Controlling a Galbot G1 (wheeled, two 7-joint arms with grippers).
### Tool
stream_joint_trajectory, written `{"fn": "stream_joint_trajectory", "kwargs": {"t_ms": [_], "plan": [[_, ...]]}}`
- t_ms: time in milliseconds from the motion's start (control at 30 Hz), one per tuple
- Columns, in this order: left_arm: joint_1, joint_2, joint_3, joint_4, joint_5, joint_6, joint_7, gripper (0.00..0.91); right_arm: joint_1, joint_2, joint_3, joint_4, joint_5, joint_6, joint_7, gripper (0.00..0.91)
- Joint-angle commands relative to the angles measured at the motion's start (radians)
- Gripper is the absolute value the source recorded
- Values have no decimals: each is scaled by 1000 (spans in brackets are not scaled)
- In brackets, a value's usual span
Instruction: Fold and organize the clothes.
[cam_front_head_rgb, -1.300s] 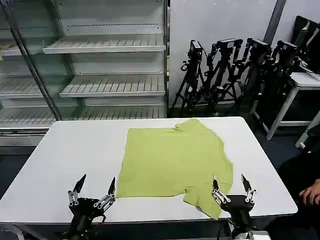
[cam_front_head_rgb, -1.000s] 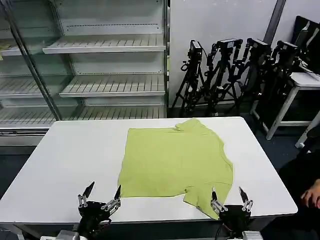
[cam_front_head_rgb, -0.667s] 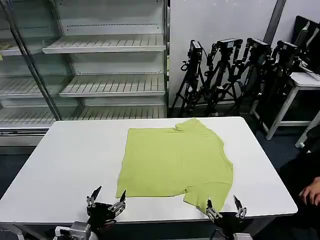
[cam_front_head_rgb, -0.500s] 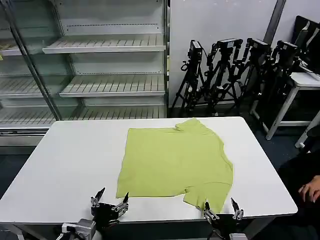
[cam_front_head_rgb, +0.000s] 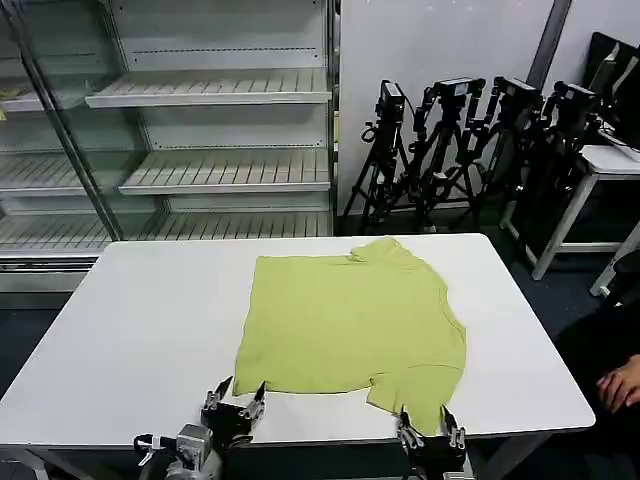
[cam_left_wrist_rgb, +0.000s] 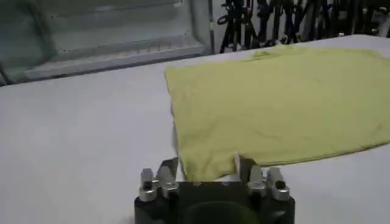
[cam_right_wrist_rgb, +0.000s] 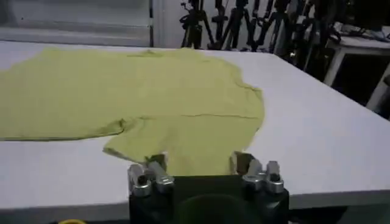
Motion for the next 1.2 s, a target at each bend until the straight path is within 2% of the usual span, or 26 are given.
{"fn": "stream_joint_trajectory", "kwargs": {"t_ms": [33,367,533,833,1033,1200], "plan": [[-12,-1,14,22,-12,14,-4,20,-6,6,-5,-14,15,3,4,0],[39,-10,-3,-80,-11,9,23,20,-69,-5,-5,72,-6,56,-2,0],[110,-16,-41,-160,-12,1,24,20,-133,-26,-7,158,-61,94,-7,0],[260,-49,-123,-323,-36,2,26,20,-186,-66,24,279,-60,126,-13,0],[281,-40,-137,-369,-35,-5,26,20,-115,-99,87,295,22,128,-17,0],[220,-27,-127,-310,-39,-100,39,20,-30,-125,112,239,80,161,-21,0]]}}
